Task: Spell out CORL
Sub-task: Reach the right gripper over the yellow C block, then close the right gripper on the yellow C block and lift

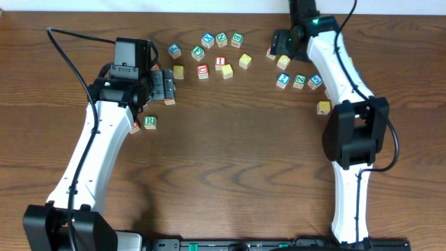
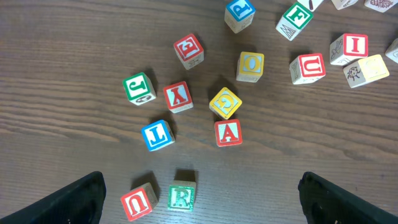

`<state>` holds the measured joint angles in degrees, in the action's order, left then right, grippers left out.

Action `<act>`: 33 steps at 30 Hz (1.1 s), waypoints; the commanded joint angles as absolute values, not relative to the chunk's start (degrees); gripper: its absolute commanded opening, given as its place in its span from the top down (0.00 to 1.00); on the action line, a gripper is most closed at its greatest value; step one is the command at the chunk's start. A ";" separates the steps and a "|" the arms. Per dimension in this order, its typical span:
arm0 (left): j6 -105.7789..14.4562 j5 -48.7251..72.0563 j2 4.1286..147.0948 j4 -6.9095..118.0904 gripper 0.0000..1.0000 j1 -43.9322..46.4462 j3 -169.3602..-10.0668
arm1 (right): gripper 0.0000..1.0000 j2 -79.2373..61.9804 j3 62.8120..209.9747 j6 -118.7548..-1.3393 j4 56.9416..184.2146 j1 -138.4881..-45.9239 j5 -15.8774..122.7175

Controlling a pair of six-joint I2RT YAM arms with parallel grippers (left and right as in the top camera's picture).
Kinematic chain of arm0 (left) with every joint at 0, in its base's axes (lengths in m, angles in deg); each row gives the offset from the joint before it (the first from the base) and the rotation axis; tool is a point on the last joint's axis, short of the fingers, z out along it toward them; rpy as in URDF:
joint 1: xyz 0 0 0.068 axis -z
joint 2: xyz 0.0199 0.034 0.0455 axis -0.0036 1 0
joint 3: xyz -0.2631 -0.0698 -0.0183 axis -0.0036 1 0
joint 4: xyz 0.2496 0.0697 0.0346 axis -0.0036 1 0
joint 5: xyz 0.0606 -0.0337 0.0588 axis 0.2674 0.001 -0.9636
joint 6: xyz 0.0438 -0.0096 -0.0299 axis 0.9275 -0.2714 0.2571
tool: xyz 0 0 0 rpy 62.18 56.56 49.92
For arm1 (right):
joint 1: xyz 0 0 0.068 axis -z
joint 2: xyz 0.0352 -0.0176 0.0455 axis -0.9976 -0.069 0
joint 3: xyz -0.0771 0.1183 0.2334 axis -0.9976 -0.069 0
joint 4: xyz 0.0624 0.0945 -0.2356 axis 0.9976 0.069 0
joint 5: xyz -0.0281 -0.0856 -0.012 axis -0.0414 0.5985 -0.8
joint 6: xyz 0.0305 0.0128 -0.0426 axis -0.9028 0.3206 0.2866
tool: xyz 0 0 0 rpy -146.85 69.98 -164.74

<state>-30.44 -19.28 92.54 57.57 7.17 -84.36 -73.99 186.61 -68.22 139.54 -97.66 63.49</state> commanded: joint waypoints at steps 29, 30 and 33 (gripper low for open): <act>-30.98 -19.39 92.69 57.79 0.02 7.32 -85.71 | 0.52 -74.47 172.18 -73.75 121.62 -98.14 70.52; -30.98 -19.39 92.69 57.81 0.02 7.32 -85.71 | 0.52 -74.73 172.18 -73.77 121.33 -98.14 70.50; -30.98 -19.39 92.69 57.81 0.02 7.32 -85.69 | 0.53 -75.85 172.18 -73.80 120.68 -98.14 70.09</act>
<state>-30.44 -19.31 92.54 57.55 7.17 -84.36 -73.99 172.69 -73.34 121.03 -98.18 69.06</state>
